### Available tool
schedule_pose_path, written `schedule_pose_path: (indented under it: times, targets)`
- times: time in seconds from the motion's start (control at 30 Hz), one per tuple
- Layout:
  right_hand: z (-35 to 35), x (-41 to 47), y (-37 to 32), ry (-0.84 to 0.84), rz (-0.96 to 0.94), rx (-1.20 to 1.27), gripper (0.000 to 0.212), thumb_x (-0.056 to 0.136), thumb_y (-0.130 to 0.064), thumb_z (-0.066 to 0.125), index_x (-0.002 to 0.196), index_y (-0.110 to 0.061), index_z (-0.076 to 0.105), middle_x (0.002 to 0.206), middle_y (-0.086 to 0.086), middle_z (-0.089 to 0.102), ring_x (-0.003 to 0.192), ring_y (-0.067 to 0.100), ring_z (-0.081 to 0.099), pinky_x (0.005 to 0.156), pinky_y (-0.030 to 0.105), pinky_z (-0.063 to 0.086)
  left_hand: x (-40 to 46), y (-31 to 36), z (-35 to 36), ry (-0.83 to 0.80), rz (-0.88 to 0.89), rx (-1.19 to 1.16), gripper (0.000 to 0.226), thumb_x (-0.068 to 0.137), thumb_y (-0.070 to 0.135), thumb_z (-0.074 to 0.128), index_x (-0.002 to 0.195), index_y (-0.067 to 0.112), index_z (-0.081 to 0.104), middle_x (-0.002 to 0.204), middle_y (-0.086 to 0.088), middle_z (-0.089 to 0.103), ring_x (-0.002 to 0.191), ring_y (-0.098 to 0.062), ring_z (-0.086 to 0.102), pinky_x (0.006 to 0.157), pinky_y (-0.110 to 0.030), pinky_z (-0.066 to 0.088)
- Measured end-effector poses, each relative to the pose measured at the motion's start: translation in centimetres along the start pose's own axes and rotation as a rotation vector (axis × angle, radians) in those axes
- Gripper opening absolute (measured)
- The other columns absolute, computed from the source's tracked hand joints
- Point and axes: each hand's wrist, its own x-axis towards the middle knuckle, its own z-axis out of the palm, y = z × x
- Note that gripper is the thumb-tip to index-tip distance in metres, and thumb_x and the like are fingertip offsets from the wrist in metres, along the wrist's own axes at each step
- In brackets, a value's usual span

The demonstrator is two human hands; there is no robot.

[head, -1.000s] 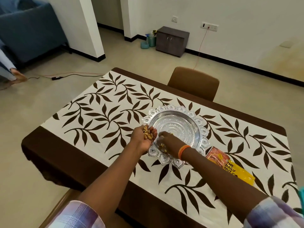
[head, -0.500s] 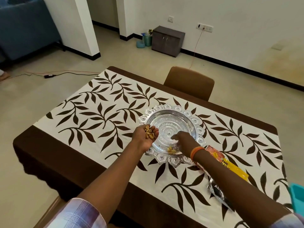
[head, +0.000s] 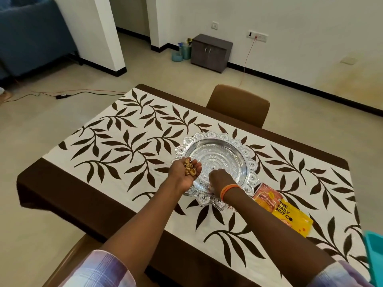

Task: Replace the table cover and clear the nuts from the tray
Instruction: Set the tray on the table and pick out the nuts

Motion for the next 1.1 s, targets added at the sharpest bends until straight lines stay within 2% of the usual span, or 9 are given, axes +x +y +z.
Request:
schedule_pose_path:
  times: [0.13,0.27,0.43,0.53,0.6,0.73,0.8,0.97,1.1]
  targets:
    - [-0.1,-0.2,-0.2,0.039,-0.029,-0.032,0.023,0.083,-0.009,0.066,0.103,0.0,0.061,0.107,0.02,0.061,0.096,0.034,0.064,0.075,0.033,0.048,0.0,-0.1,0.1,0.001,0.0,0.007,0.034,0.106,0.024,0.032,0.082,0.009,0.051,0.078,-0.01,0.055,0.071,-0.022,0.056,0.069,-0.03,0.051]
    - [-0.4,-0.4,0.1,0.033,-0.02,-0.034,0.032,0.081,-0.013,0.07,0.108,0.001,0.059,0.105,0.019,0.061,0.094,0.033,0.064,0.07,0.03,0.044,-0.1,-0.4,0.2,-0.005,-0.006,0.016,0.033,0.106,0.023,0.033,0.082,0.009,0.051,0.077,-0.01,0.055,0.07,-0.021,0.056,0.068,-0.03,0.05]
    - [-1.1,-0.4,1.1,-0.012,-0.063,0.034,0.018,0.079,-0.016,0.07,0.093,-0.004,0.065,0.098,0.015,0.064,0.089,0.03,0.064,0.071,0.03,0.049,-0.1,-0.7,0.4,-0.007,-0.007,0.019,0.034,0.106,0.024,0.032,0.082,0.009,0.051,0.078,-0.01,0.055,0.071,-0.022,0.057,0.067,-0.031,0.05]
    - [-1.9,-0.1,2.3,-0.053,-0.028,0.194,0.008,0.079,-0.009,0.069,0.086,-0.006,0.074,0.093,0.012,0.072,0.089,0.025,0.068,0.075,0.026,0.051,-0.1,-0.7,0.4,-0.004,-0.003,0.022,0.03,0.106,0.023,0.034,0.086,0.008,0.051,0.081,-0.011,0.056,0.073,-0.023,0.058,0.068,-0.031,0.051]
    - [-2.3,0.0,3.0,-0.079,-0.006,0.254,0.015,0.078,0.0,0.065,0.087,-0.005,0.076,0.093,0.01,0.074,0.089,0.021,0.069,0.077,0.022,0.051,-0.1,-0.8,0.3,0.0,-0.002,0.023,0.03,0.105,0.022,0.035,0.086,0.008,0.052,0.082,-0.011,0.056,0.074,-0.023,0.058,0.068,-0.031,0.051]
    - [-2.1,0.0,3.3,-0.095,-0.012,0.313,0.022,0.078,0.009,0.063,0.091,-0.004,0.075,0.096,0.012,0.074,0.079,0.017,0.065,0.065,0.017,0.05,-0.1,-0.9,-0.1,0.002,0.001,0.031,0.029,0.105,0.02,0.034,0.084,0.008,0.051,0.079,-0.011,0.056,0.071,-0.022,0.057,0.067,-0.03,0.05]
    - [-1.9,0.0,2.8,-0.099,-0.041,0.344,0.022,0.081,0.009,0.062,0.095,-0.003,0.074,0.097,0.013,0.073,0.085,0.022,0.069,0.073,0.023,0.055,-0.2,-0.9,-0.1,-0.001,0.007,0.035,0.029,0.105,0.02,0.033,0.084,0.009,0.051,0.078,-0.01,0.056,0.069,-0.022,0.056,0.067,-0.03,0.049]
    - [-1.8,0.2,3.0,0.046,-0.169,0.259,0.033,0.08,0.01,0.06,0.103,-0.01,0.073,0.102,0.007,0.07,0.091,0.019,0.064,0.082,0.024,0.051,-0.3,-1.0,-0.1,-0.003,0.008,0.038,0.029,0.105,0.021,0.033,0.085,0.009,0.051,0.076,-0.01,0.056,0.069,-0.022,0.056,0.069,-0.03,0.049]
    - [-2.0,0.3,3.9,-0.078,-0.244,0.084,0.036,0.076,0.009,0.064,0.102,-0.015,0.07,0.102,0.006,0.063,0.089,0.019,0.062,0.074,0.024,0.049,-0.5,-0.9,-0.1,-0.007,0.009,0.019,0.032,0.106,0.022,0.033,0.084,0.008,0.052,0.077,-0.011,0.056,0.07,-0.022,0.056,0.071,-0.03,0.049]
